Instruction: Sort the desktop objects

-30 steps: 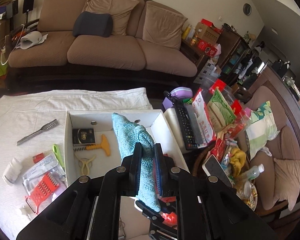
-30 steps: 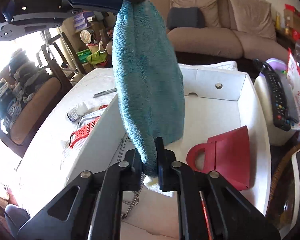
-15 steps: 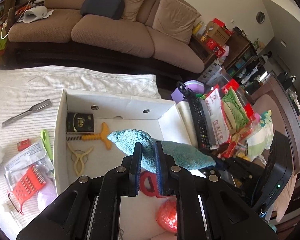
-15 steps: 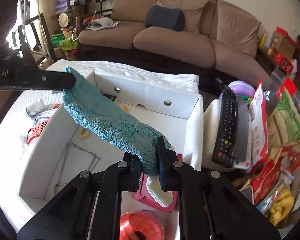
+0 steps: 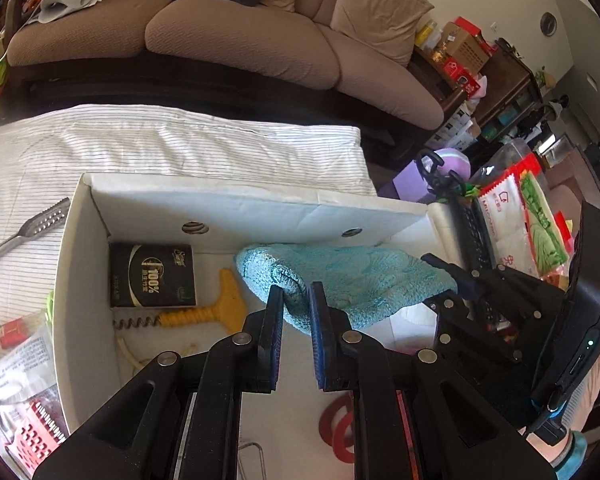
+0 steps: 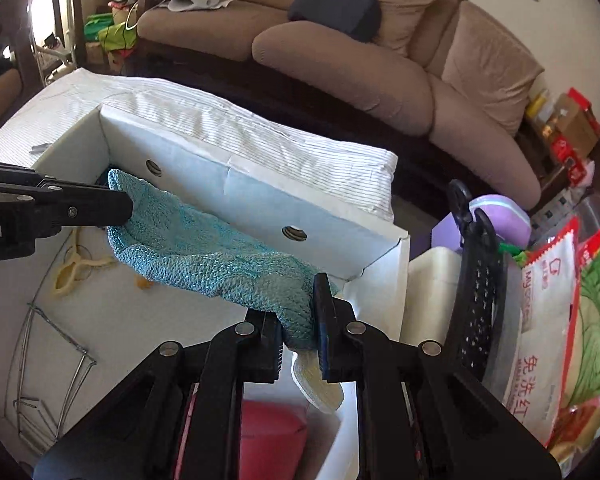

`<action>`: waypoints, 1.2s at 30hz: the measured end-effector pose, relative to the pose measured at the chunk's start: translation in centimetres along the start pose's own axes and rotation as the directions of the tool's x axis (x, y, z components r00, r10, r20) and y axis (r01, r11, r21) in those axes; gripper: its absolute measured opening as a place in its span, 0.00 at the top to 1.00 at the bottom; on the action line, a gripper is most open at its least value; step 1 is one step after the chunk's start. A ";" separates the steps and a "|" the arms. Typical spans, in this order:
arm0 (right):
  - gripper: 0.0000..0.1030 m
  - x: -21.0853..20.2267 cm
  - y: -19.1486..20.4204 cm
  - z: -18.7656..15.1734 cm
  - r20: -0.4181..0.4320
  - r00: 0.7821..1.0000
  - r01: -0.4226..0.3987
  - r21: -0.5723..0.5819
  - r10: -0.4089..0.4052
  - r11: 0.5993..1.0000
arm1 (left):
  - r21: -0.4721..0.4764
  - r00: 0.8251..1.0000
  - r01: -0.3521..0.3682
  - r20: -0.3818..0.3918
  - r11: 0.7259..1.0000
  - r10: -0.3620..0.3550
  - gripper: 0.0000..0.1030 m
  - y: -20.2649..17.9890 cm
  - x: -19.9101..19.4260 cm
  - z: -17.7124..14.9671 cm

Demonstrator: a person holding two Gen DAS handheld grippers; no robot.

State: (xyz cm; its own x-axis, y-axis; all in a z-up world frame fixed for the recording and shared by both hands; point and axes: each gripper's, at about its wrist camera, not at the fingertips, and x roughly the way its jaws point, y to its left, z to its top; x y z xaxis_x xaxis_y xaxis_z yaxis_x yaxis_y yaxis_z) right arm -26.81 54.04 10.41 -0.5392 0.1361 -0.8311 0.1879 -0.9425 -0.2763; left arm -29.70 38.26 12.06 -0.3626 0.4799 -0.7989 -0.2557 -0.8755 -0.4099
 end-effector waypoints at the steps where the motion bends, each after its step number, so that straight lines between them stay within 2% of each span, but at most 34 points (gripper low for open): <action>1: 0.87 0.4 0.3 0.2 -0.005 1.000 0.009 -0.018 -0.009 1.000 | 0.001 1.000 -0.004 -0.008 1.000 0.004 0.89 0.2 0.3 0.0; 4: 0.84 1.6 1.3 0.1 -0.036 0.999 0.035 -0.067 -0.037 0.997 | 0.010 0.999 -0.029 -0.044 1.000 0.030 0.89 0.6 1.4 -0.8; 5: 0.76 2.0 1.6 -0.1 -0.054 0.997 0.047 -0.079 -0.051 0.996 | 0.011 0.998 -0.038 -0.055 0.999 0.038 0.89 0.9 1.6 -1.1; 6: 0.62 2.3 1.7 -0.5 -0.074 0.995 0.061 -0.086 -0.067 0.994 | 0.012 0.997 -0.047 -0.064 0.999 0.048 0.89 1.0 1.9 -1.5; 8: 0.53 2.5 1.6 -1.3 -0.106 0.991 0.079 -0.083 -0.087 0.993 | 0.012 0.995 -0.068 -0.077 0.998 0.069 0.89 1.5 2.4 -2.2; 9: 0.52 2.4 1.3 -1.8 -0.114 0.991 0.064 -0.074 -0.073 0.995 | 0.013 0.993 -0.082 -0.082 0.997 0.083 0.89 1.8 2.5 -2.5; 12: 0.52 0.7 0.7 -3.0 -0.114 0.993 0.033 -0.056 -0.039 0.998 | 0.031 0.985 -0.137 -0.102 0.990 0.140 0.89 2.2 2.9 -3.2; 13: 0.52 0.1 0.6 -3.3 -0.109 0.992 0.050 -0.060 -0.057 0.997 | 0.039 0.982 -0.149 -0.112 0.988 0.153 0.89 2.3 3.1 -3.5; 16: 0.53 -0.2 0.4 -4.1 -0.139 0.989 0.046 -0.075 -0.056 0.996 | 0.037 0.977 -0.159 -0.139 0.987 0.162 0.89 2.6 3.5 -4.5; 18: 0.70 0.4 0.5 -4.4 -0.174 0.981 0.065 -0.084 -0.079 0.994 | 0.042 0.974 -0.164 -0.150 0.986 0.168 0.89 2.6 3.7 -5.1; 20: 0.74 1.0 0.6 -4.4 -0.177 0.979 0.085 -0.100 -0.102 0.991 | 0.048 0.970 -0.174 -0.163 0.984 0.179 0.89 2.6 3.8 -5.6; 24: 0.75 2.3 1.2 -4.1 -0.191 0.972 0.117 -0.111 -0.137 0.987 | 0.023 0.968 -0.155 -0.195 0.988 0.157 0.88 2.9 4.4 -6.0; 26: 0.75 1.7 1.0 -3.8 -0.181 0.981 0.061 -0.045 -0.068 0.997 | 0.015 0.972 -0.138 -0.192 0.990 0.138 0.88 2.9 4.4 -6.0; 28: 0.71 0.3 0.9 -3.6 -0.137 0.990 -0.028 0.008 0.029 1.000 | 0.009 0.976 -0.125 -0.181 0.992 0.125 0.88 3.0 4.1 -5.9; 31: 0.68 -0.9 2.0 -3.5 -0.153 0.977 -0.152 -0.008 0.149 0.988 | 0.000 0.978 -0.118 -0.175 0.993 0.116 0.88 3.2 4.1 -5.6; 34: 0.68 -0.9 3.5 -4.0 -0.230 0.958 -0.195 -0.071 0.174 0.978 | -0.003 0.978 -0.113 -0.176 0.994 0.110 0.88 3.0 4.2 -5.6; 36: 0.68 -0.4 4.6 -4.4 -0.274 0.951 -0.183 -0.112 0.146 0.977 | -0.004 0.979 -0.111 -0.175 0.994 0.108 0.88 2.9 4.1 -5.5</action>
State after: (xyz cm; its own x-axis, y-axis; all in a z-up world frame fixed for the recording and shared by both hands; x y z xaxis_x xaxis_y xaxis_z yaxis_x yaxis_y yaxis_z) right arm -22.08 51.01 7.35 -0.2601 0.0752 -0.9626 0.3743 -0.9111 -0.1723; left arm -27.02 37.37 5.12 -0.2257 0.3652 -0.9031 -0.2108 -0.9234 -0.3207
